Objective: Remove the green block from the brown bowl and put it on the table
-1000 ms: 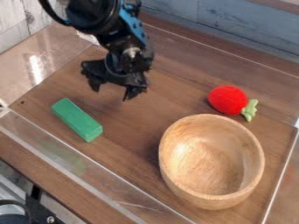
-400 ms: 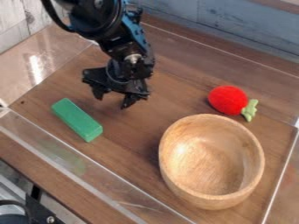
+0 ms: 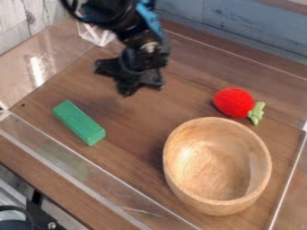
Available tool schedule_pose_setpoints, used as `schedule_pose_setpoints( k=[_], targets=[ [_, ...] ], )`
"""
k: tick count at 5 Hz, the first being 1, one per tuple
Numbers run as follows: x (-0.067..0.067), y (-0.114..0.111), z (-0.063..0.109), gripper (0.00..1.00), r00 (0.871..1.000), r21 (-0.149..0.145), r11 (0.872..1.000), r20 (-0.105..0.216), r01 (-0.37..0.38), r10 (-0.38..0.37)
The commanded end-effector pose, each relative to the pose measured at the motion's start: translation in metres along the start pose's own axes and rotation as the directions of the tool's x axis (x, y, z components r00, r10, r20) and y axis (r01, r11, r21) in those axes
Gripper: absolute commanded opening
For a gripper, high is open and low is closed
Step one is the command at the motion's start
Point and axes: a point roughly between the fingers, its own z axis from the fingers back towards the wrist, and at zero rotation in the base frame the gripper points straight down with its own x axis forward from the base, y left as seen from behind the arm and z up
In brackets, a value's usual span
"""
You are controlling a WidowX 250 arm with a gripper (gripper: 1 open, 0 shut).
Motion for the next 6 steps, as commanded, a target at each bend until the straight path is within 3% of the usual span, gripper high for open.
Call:
schedule_pose_setpoints(
  k=[1, 2, 3, 4, 5, 6],
  targets=[
    [0.004, -0.003, 0.006, 1.00, 0.998, -0.033, 0.999, 0.053, 0.019, -0.017],
    [-0.003, -0.004, 0.006, 1.00, 0.996, -0.052, 0.997, 0.069, 0.056, -0.052],
    [0.001, -0.004, 0.010, 0.00, 0.997, -0.032, 0.999, 0.067, 0.030, -0.028],
    [0.005, -0.002, 0.015, 0.00, 0.998, -0.010, 1.000, 0.063, 0.004, -0.003],
    [0.012, -0.006, 0.024, 0.00, 0.991, -0.047, 0.994, 0.098, 0.095, -0.090],
    [0.014, -0.008, 0.031, 1.00, 0.977, -0.083, 0.980, 0.133, 0.180, -0.168]
  ],
)
